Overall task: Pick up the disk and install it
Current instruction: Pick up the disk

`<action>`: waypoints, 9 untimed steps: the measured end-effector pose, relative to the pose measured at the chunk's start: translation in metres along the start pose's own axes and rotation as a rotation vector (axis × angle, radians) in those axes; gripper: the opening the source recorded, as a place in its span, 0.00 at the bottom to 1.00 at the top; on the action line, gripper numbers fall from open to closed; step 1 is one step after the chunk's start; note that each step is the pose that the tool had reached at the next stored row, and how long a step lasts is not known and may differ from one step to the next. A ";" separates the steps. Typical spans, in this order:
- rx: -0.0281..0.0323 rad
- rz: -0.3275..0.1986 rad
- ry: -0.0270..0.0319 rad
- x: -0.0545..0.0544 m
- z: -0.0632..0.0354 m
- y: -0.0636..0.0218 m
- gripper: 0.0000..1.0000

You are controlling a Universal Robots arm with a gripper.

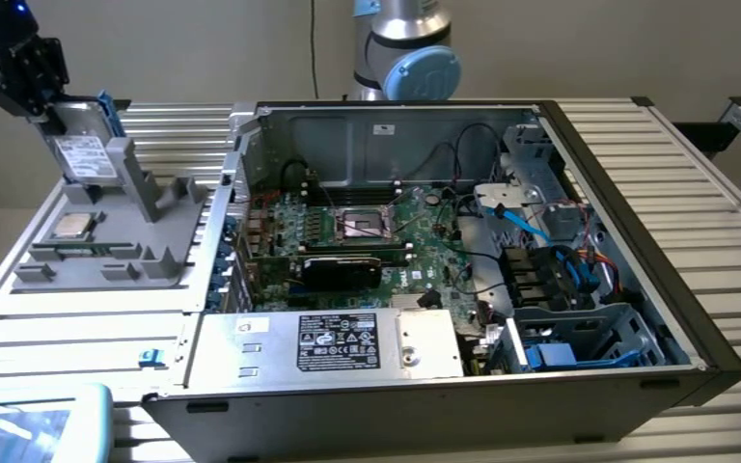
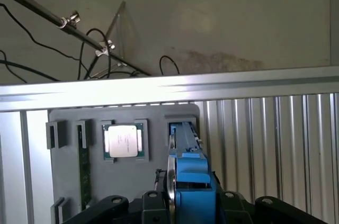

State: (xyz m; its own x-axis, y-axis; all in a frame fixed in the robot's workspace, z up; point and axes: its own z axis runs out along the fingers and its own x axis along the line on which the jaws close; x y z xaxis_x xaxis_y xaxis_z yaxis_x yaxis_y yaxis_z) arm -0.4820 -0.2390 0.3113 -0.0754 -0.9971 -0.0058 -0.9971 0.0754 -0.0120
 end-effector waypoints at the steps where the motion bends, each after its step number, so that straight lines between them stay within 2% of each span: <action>1: 0.0001 0.000 0.0001 0.000 -0.0014 0.0000 0.37; 9: 0.0000 0.000 0.0012 0.000 -0.0124 -0.0001 0.37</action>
State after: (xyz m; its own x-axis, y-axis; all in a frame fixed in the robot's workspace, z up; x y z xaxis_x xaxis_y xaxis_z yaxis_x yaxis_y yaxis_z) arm -0.4820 -0.2390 0.3236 -0.0755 -0.9971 -0.0046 -0.9971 0.0756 -0.0120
